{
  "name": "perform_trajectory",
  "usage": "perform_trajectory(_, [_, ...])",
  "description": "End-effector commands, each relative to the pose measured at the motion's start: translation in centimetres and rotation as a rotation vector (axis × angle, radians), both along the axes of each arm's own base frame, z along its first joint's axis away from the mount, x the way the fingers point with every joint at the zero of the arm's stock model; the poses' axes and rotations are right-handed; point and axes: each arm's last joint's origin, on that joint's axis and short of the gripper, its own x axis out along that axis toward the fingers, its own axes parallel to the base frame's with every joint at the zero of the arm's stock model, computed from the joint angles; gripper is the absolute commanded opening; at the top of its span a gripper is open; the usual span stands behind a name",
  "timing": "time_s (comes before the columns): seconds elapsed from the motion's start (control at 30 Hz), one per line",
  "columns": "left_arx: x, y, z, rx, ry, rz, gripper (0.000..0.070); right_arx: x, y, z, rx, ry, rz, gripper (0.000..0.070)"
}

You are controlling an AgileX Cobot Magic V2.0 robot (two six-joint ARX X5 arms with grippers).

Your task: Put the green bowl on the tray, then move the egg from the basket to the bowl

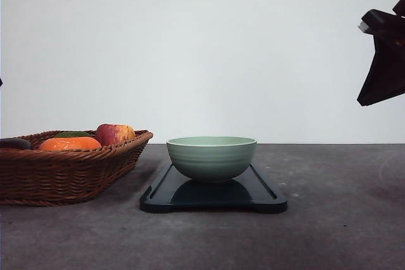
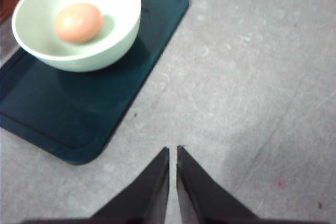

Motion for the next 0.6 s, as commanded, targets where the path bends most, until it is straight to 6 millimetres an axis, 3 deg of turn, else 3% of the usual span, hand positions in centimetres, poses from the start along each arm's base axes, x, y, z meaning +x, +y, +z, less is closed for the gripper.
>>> perform_trajectory(0.0, [0.1, -0.1, 0.5, -0.008, -0.019, -0.004, 0.0, 0.1, 0.1, -0.1, 0.0, -0.006, 0.003, 0.0016])
perform_trajectory(0.3, [-0.2, 0.6, 0.6, 0.042, -0.077, -0.014, 0.0, 0.1, 0.1, 0.0, 0.001, -0.009, 0.003, 0.0016])
perform_trajectory(0.57, [-2.5, 3.1, -2.1, -0.051, -0.436, 0.163, 0.0, 0.1, 0.1, 0.0, 0.001, -0.009, 0.003, 0.0016])
